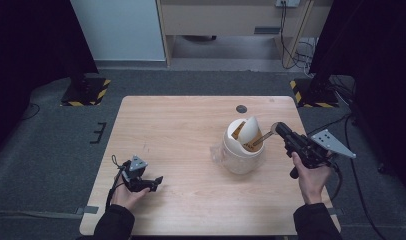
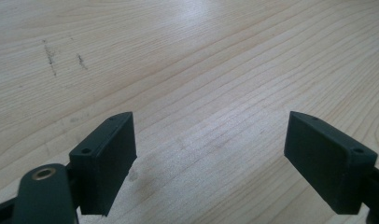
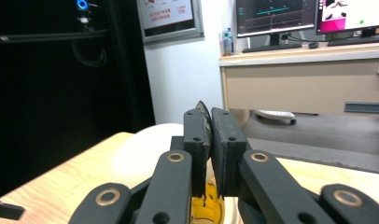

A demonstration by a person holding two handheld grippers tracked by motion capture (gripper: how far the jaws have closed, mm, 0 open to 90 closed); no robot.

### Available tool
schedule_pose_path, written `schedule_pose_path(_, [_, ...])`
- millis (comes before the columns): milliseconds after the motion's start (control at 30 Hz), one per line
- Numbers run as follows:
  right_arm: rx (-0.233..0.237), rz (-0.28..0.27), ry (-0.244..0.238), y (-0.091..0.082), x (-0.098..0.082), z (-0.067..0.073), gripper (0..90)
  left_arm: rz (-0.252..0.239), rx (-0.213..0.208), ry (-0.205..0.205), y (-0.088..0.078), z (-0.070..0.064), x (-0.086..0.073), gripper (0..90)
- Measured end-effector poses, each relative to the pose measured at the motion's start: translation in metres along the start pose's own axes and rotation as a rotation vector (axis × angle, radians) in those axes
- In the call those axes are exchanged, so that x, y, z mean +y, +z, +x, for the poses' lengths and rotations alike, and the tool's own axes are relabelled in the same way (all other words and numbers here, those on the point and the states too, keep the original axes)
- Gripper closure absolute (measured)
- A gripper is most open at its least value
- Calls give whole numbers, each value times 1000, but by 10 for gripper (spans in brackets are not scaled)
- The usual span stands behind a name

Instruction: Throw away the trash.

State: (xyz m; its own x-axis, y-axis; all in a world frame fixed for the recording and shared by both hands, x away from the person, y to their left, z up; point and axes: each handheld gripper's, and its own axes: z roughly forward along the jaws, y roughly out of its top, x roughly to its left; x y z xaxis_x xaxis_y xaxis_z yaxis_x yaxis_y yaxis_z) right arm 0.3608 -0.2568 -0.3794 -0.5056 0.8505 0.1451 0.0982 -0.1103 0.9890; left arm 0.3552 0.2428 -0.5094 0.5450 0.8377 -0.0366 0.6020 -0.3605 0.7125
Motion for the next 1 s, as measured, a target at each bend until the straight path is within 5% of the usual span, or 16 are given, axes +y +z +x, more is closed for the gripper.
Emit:
schedule_pose_path(267, [-28,41,-18,11,-21,0,854,9,4,16,1,-2,1,166])
schedule_pose_path(533, [-9,92,-36,22,-35,8,834,11,8,18,1,-1,1,166])
schedule_pose_path(767, [10,82,6,23,-34,4,707,9,11,20,1,-1,1,165])
schedule_pose_path(1000, [-60,49,55,7,-28,-18,549,14,12,13,0,0,1,165])
